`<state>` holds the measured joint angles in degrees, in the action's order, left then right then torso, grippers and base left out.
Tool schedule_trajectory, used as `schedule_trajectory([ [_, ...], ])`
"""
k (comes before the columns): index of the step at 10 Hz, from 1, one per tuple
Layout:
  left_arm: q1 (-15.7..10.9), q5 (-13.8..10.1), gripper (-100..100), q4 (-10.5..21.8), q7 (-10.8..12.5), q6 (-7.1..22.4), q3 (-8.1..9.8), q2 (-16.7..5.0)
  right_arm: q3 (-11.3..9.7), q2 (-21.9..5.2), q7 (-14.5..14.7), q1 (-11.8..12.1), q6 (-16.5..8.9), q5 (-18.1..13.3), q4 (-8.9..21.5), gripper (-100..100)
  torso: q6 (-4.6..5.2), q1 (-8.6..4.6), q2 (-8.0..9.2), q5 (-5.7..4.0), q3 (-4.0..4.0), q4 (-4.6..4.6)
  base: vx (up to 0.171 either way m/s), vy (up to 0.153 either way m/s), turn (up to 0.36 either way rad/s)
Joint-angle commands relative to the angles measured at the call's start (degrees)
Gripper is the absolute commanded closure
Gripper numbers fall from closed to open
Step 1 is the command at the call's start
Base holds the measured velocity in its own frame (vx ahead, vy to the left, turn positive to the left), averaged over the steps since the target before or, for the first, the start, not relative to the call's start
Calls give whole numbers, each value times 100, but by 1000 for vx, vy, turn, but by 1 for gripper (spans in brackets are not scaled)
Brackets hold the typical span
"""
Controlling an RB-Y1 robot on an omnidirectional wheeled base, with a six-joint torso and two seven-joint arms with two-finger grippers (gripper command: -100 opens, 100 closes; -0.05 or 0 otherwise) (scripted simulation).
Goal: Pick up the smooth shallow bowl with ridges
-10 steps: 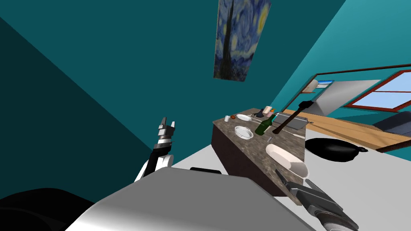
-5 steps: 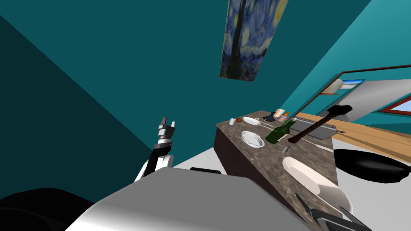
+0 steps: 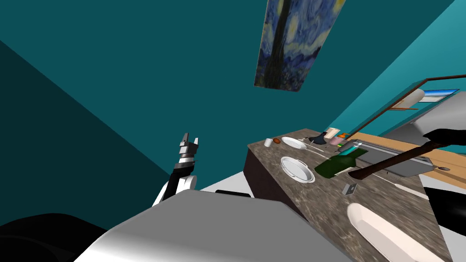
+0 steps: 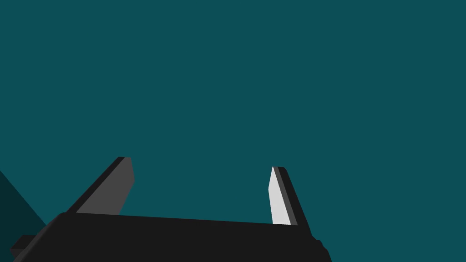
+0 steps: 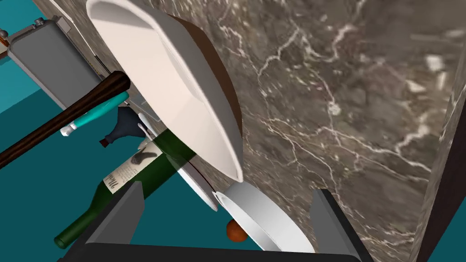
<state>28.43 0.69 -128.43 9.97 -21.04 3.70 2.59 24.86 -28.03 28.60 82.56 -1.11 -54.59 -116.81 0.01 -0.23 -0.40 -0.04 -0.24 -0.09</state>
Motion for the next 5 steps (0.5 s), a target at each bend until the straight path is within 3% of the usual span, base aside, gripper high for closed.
schedule_trajectory([
  [1, 0, 0, 0, 0, 0, 0, 0, 0, -77, -108, 31, 97, -164, -79, 17, -100, 0, 0, 0, 0, 0, 0, 77, -40, 19],
  [5, -1, 0, 0, 0, 0, 0, 0, 0, -247, -355, 177, 438, -428, -423, 252, -100, 1, 15, 28, 3, 16, 7, 78, -29, 44],
])
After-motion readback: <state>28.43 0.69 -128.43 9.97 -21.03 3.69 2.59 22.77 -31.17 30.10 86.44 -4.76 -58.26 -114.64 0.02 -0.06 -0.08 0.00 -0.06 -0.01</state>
